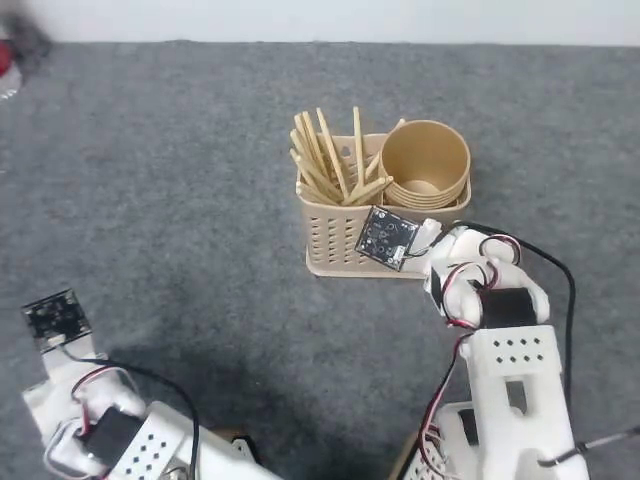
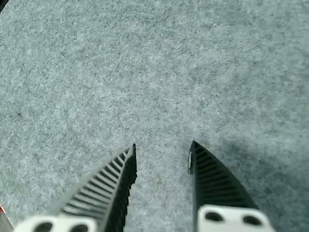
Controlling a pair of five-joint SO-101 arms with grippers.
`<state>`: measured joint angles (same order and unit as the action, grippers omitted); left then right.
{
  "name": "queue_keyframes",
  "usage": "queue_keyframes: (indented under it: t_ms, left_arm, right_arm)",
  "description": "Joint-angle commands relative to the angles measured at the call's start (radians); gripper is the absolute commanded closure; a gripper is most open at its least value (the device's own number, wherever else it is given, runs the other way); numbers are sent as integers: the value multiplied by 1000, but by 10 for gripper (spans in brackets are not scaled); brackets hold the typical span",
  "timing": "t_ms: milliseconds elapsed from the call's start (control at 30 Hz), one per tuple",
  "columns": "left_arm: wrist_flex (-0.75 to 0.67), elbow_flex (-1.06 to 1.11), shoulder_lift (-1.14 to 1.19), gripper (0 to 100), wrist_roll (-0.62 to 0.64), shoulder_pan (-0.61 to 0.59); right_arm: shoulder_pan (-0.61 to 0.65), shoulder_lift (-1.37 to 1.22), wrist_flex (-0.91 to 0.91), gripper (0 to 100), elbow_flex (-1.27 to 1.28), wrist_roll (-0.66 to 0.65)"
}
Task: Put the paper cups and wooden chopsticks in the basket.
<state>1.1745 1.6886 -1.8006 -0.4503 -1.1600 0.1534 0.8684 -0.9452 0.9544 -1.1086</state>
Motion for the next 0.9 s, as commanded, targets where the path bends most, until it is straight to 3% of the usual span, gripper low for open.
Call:
queue_keyframes:
  t_ms: [0, 100, 167, 433, 600, 800, 867]
  left_arm:
    - [3, -5, -18, 830, -8, 5]
    - [2, -5, -18, 830, -8, 6]
    - [-8, -7, -18, 830, -8, 44]
    - [-44, -59, -18, 829, -3, 552]
    - [-48, -203, -18, 829, 12, 649]
    - [2, -383, -18, 826, 506, 976]
    - [35, -401, -18, 826, 614, 1049]
  right_arm:
    - [-2, -2, -96, 991, -97, -6]
    - [-2, 44, -186, 991, -173, 17]
    - [1, 113, -272, 991, -252, 104]
    - [110, 398, -621, 991, -552, 425]
    - [21, 410, -716, 990, -539, 606]
    - [-7, 418, -714, 989, -465, 812]
    - [-7, 418, -717, 989, -448, 879]
